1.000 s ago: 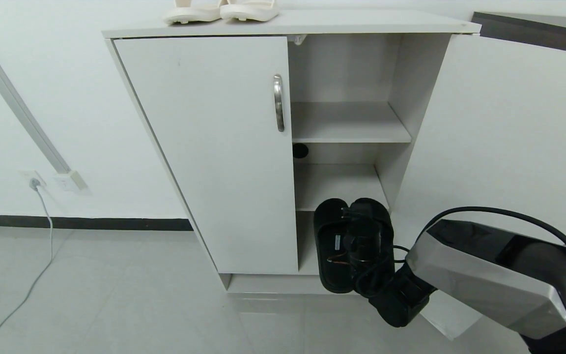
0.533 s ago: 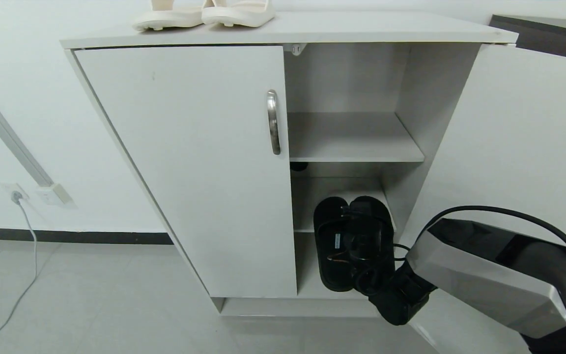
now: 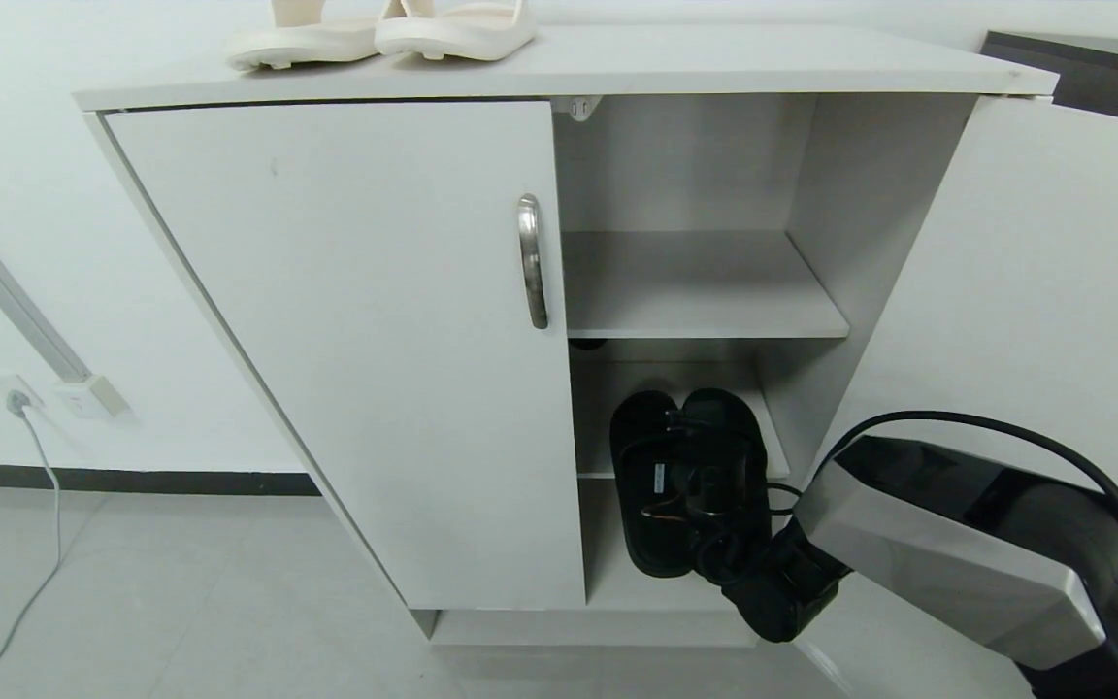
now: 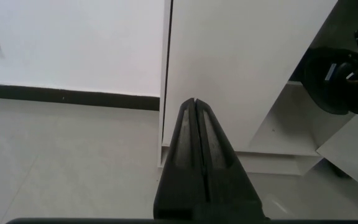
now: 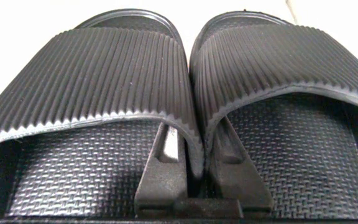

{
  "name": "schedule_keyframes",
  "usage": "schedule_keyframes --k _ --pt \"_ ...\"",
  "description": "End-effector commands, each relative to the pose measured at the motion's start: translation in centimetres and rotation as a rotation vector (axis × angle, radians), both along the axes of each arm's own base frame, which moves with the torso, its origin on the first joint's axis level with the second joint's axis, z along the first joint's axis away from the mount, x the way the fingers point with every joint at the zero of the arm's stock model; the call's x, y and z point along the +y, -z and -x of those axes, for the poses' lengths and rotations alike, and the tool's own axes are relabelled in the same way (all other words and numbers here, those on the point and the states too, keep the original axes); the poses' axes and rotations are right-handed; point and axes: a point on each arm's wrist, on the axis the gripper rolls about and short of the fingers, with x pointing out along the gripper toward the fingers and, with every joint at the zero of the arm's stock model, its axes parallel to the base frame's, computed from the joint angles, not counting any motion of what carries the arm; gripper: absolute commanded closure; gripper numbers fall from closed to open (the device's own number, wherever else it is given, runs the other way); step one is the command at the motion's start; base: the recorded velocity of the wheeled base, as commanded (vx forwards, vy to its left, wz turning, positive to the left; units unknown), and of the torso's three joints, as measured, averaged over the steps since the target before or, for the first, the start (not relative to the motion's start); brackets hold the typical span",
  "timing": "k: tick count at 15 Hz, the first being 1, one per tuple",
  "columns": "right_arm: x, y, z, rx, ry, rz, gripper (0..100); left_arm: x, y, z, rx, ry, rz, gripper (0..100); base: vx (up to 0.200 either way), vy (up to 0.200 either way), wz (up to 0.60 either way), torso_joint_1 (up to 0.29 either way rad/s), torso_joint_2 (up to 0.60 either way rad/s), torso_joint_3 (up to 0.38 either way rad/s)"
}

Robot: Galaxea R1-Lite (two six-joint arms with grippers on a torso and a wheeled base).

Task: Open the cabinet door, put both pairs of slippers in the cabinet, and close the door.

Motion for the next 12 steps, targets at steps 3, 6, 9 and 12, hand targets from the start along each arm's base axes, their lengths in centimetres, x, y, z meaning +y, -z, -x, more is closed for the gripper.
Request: schedule_keyframes --k 3,6,9,12 --pt "-0.1 0.6 -0.8 0.01 -0.003 0.006 100 0.0 0.0 0.0 0.001 -0.002 0.001 100 0.0 0.0 0.0 0.0 0.0 0.0" --pt "0.2 0.0 -2.3 0.01 0.009 0.004 100 0.0 0.0 0.0 0.001 -0.001 -0.001 100 0.0 0.0 0.0 0.0 0.0 0.0" --pt "0.7 0.2 -3.7 0.01 0.019 0.004 100 0.0 0.0 0.0 0.001 -0.002 0.001 100 0.0 0.0 0.0 0.0 0.0 0.0" --pt "0.8 -0.1 -5.0 0.013 0.029 0.006 100 0.0 0.0 0.0 0.001 -0.002 0.001 100 0.0 0.0 0.0 0.0 0.0 0.0"
